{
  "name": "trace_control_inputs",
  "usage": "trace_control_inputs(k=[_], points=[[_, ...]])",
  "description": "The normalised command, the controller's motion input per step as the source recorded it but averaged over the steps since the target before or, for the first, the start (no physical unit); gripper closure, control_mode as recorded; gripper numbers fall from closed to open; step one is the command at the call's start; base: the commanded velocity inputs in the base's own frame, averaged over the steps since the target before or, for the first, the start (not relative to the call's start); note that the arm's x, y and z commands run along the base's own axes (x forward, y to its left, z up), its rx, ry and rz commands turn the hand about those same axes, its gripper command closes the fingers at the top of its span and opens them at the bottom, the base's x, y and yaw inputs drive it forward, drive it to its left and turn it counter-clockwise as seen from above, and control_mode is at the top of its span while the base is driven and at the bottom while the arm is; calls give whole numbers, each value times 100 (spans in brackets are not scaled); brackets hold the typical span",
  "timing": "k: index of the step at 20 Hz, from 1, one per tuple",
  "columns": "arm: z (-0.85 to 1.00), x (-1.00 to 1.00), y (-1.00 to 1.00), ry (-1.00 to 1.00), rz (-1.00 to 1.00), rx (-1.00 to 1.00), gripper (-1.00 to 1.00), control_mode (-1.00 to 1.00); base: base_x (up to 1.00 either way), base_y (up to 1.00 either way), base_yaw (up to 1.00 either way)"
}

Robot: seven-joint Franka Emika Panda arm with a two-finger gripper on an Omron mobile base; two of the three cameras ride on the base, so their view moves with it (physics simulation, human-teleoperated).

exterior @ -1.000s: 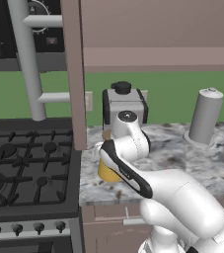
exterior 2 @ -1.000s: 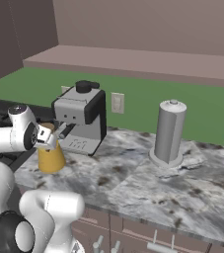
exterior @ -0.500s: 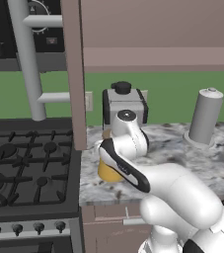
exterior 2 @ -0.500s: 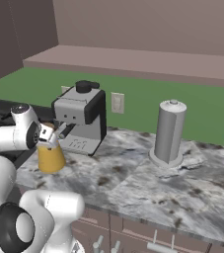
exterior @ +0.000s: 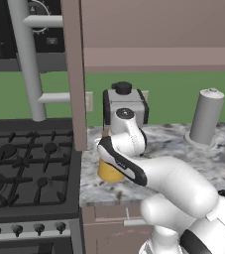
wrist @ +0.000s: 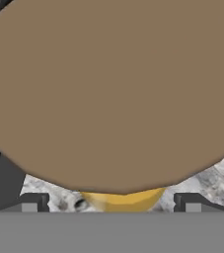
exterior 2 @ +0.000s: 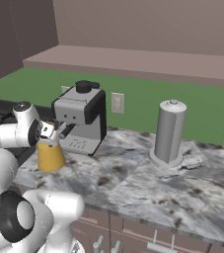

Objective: There is a tray on the dining counter. Grab the cup, mug, and pitcher and place them on the tray. The pitcher may be placed next to the tray if it cannot fit the tray.

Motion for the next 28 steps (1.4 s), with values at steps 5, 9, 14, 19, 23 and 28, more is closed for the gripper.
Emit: trace_control_inputs(k=[5,9,14,19,23,28], points=[[-11,13,4,0,0,0,-100,-100,0,0,0],[-4,4,1,0,0,0,-100,-100,0,0,0],[0,0,0,0,0,0,-100,-100,0,0,0],[0,0,0,0,0,0,-100,-100,0,0,0],[0,0,0,0,0,0,100,-100,0,0,0],[0,0,0,0,0,0,100,-100,0,0,0]])
